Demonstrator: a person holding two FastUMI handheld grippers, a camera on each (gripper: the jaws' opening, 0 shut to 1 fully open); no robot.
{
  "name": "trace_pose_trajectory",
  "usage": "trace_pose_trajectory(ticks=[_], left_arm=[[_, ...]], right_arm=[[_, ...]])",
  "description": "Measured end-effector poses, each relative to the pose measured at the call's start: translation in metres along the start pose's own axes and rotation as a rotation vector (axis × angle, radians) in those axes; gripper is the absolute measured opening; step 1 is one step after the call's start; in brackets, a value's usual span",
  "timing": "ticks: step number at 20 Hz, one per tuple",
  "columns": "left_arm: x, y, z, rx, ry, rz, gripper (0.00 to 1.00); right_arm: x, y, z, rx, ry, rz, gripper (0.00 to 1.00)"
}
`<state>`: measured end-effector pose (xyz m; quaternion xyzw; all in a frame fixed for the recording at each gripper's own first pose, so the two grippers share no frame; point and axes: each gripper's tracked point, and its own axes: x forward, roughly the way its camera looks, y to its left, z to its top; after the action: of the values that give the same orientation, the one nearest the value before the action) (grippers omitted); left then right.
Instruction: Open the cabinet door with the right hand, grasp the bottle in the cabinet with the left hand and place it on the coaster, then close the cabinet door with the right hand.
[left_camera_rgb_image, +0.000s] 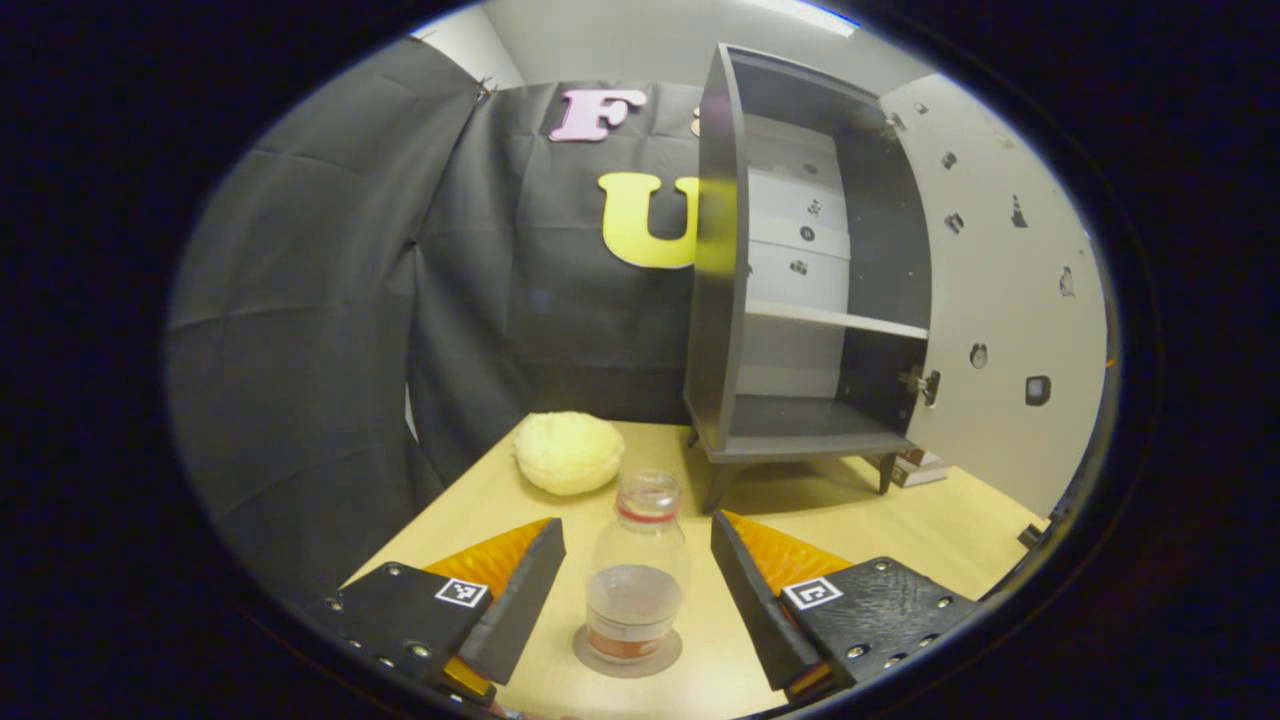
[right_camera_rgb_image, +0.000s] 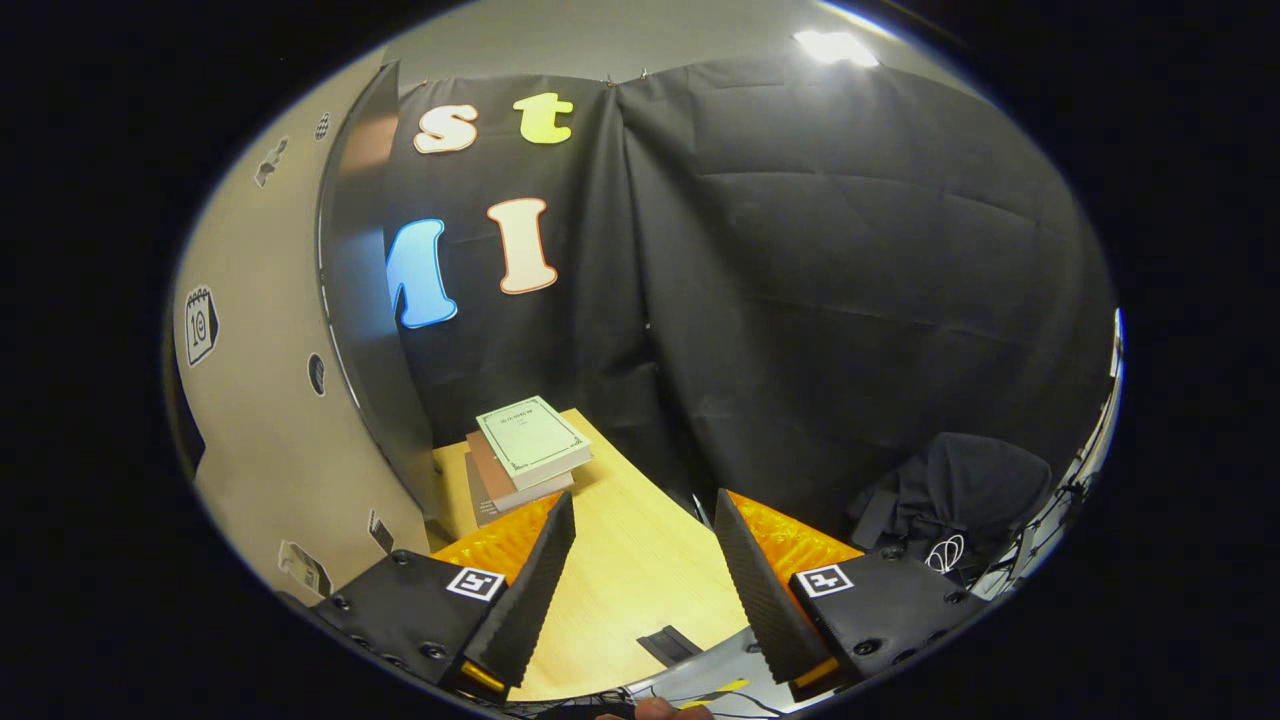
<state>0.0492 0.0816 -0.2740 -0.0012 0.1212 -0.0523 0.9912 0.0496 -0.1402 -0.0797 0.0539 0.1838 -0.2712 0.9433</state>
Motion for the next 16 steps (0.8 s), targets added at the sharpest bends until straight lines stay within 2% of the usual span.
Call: trace_pose_trajectory(ticks=[1, 4, 9, 12, 16], left_arm=[[-0.004, -0.001, 0.01, -0.015, -0.009, 0.001, 0.91], [-0.019, -0.003, 0.047, -0.046, -0.053, -0.011, 0.91], [-0.038, -0.003, 0.114, 0.012, -0.131, 0.016, 0.88], [-0.044, -0.022, 0.153, 0.059, -0.158, 0.02, 0.91], [-0.049, -0.062, 0.19, 0.117, -0.142, 0.049, 0.88]], right_arm=[[-0.002, 0.0, -0.001, 0.007, 0.002, 0.005, 0.9], [-0.006, -0.001, -0.004, 0.021, 0.002, 0.009, 0.9], [-0.003, 0.001, -0.008, 0.056, 0.007, 0.044, 0.9], [0.002, 0.0, -0.004, 0.08, 0.0, 0.07, 0.9], [0.014, -0.008, 0.013, 0.016, -0.025, 0.098, 0.9]])
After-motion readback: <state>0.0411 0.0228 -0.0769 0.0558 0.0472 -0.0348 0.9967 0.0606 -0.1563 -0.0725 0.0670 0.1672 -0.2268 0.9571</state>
